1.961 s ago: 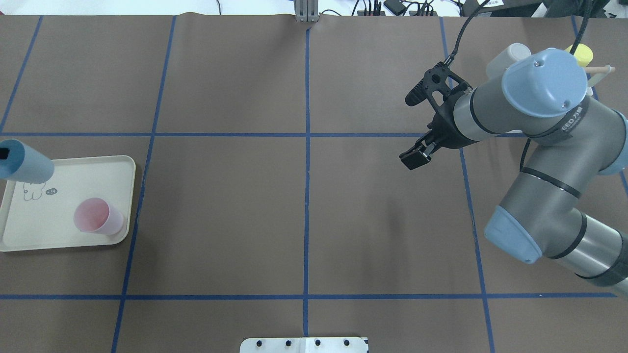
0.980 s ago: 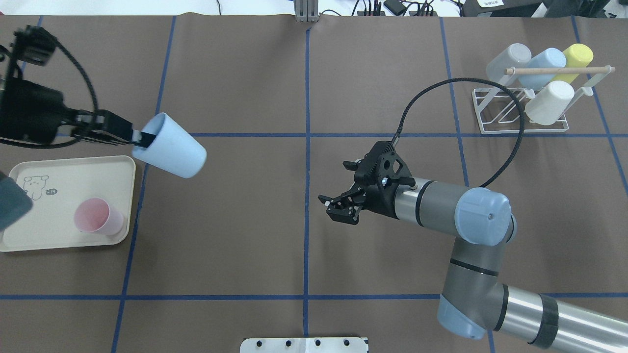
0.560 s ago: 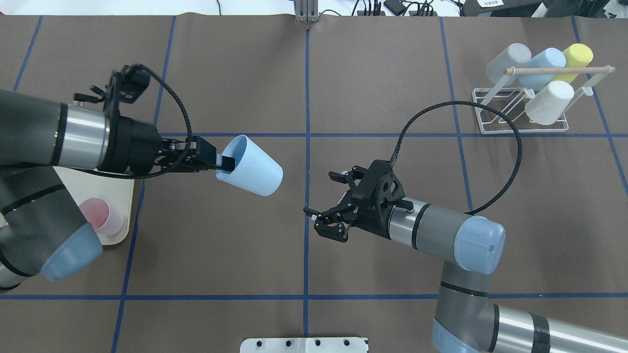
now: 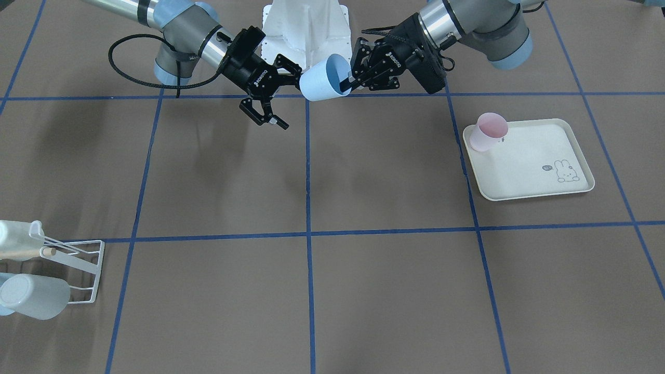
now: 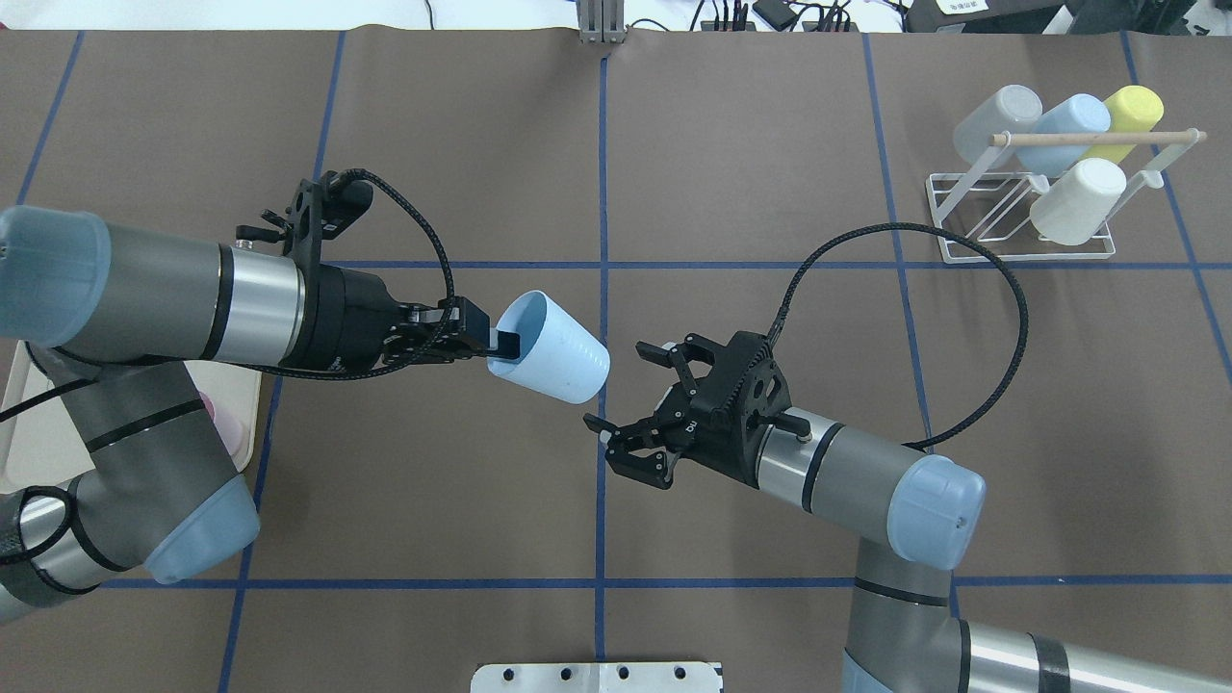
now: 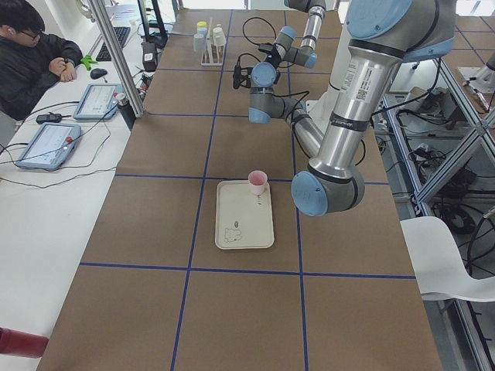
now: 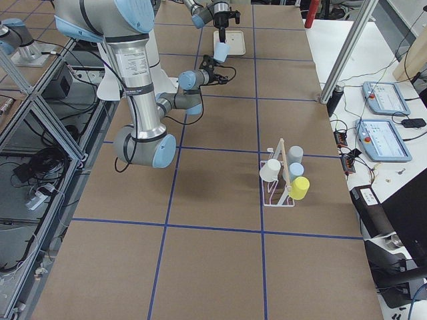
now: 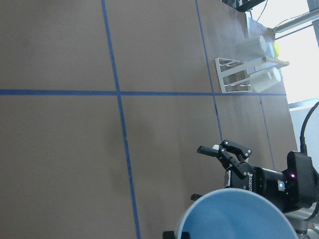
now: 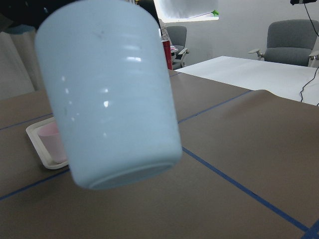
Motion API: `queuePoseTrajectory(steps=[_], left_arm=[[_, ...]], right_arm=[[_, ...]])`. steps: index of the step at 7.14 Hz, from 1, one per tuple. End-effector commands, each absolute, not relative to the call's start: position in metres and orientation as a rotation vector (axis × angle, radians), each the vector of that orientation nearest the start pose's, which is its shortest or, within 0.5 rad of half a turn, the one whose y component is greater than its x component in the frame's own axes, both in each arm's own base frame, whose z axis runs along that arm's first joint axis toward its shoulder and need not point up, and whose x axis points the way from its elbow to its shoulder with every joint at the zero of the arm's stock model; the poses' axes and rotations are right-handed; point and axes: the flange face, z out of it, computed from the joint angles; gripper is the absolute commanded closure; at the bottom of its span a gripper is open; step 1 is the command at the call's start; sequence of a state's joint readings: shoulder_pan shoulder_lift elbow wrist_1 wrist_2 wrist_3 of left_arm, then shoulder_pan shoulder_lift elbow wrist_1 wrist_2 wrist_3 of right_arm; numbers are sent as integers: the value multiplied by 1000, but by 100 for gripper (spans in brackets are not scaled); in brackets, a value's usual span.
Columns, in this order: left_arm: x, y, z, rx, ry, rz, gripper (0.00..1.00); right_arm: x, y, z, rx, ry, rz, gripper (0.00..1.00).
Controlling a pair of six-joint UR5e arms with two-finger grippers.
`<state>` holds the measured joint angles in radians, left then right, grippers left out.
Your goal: Transfer IKEA cup to right arm and place on rack
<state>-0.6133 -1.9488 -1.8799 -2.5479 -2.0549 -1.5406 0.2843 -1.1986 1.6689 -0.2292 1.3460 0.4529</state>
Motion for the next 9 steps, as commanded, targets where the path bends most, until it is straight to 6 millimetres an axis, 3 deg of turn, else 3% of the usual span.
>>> queuePoseTrajectory(steps=[1, 9], left_arm=[[410, -376, 198, 173, 1647, -53, 100], [427, -377, 205, 158, 1626, -55, 100]], right_arm=[[-509, -309, 257, 1305, -1283, -393, 2], [-506, -311, 250, 1453, -1150, -491, 3]])
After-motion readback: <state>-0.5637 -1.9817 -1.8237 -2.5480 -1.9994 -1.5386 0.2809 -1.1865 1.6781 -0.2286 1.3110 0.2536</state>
